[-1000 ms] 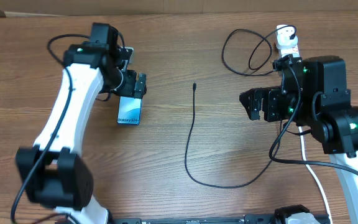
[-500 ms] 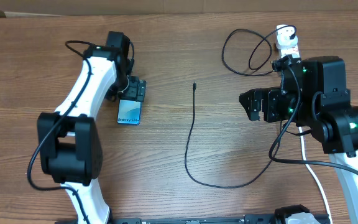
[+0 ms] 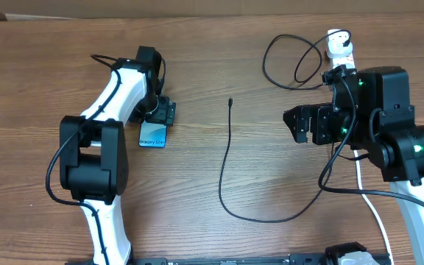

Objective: Plug charger to phone and switch on socket
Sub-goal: 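Close the left gripper on the phone's top edge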

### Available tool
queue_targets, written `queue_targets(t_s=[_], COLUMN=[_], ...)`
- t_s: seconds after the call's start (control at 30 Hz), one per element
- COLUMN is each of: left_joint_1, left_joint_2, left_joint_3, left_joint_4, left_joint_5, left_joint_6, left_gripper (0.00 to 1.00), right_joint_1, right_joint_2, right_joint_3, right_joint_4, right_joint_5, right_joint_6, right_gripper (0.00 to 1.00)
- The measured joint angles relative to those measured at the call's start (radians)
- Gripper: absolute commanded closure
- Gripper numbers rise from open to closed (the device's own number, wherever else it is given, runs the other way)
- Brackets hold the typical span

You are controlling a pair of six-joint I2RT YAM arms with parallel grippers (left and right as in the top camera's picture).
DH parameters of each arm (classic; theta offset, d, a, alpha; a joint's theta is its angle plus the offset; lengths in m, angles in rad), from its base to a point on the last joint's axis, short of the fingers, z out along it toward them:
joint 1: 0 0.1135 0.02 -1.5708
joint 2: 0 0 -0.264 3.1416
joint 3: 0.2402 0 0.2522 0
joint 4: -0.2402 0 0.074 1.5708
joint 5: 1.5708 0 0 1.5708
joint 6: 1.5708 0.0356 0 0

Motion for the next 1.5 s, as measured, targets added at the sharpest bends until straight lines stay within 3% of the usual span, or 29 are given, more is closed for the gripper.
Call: queue_targets(t_s=[0.43,1.5], left_joint_1=[0.0,0.0], left_joint_2=[0.01,-0.004], left_joint_3=[0.0,-0.055], left_joint_4=[0.004,0.074], left_joint_5=[0.0,0.011], left_joint_6=[-0.001,-0.058], left_gripper=[0.22,0.21], right_joint_1=[0.0,0.0], right_joint_2=[0.0,0.0], right_joint_3=[0.0,0.0], right_joint_4=[-0.016,-0.023], right_joint_5=[0.0,0.0], right_joint_6=[0.0,0.0], right_gripper=[0.0,0.0])
